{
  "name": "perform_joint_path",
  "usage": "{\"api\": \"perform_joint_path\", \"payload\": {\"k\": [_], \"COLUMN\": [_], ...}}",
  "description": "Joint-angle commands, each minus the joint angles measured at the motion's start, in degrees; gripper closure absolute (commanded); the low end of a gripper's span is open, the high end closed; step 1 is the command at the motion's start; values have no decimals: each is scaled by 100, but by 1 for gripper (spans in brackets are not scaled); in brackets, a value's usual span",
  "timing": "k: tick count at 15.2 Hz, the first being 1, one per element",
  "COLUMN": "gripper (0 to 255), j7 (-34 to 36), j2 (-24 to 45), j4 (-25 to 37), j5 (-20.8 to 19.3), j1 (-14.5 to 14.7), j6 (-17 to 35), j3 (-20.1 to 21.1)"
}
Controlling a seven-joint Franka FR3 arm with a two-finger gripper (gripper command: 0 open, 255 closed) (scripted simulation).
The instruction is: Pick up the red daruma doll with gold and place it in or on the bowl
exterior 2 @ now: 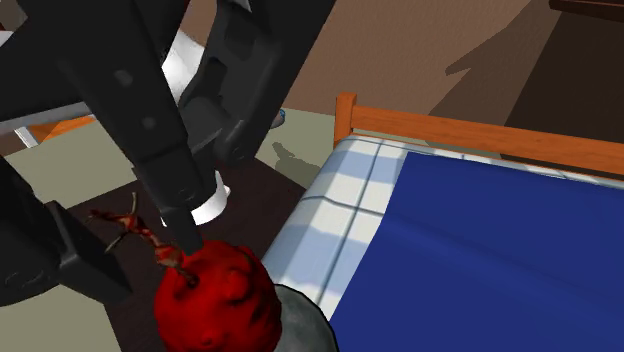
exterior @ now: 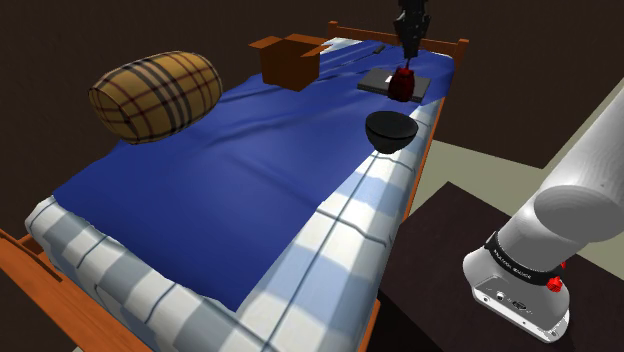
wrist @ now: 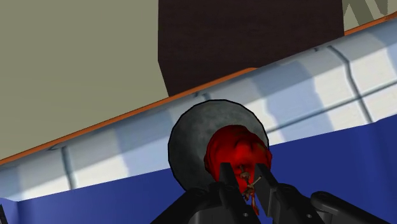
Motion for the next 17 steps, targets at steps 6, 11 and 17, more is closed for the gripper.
{"api": "perform_joint_path", "payload": {"k": [6,11,17], "gripper": [255,255,255], "j7": [19,27,30], "j2": [-55,-38,-2], "j4": [-605,-970,-1234], "j5": [-7,-4,2], "j1": [3,2,0], "j6": [556,937,1236], "j3": [2,2,1]}}
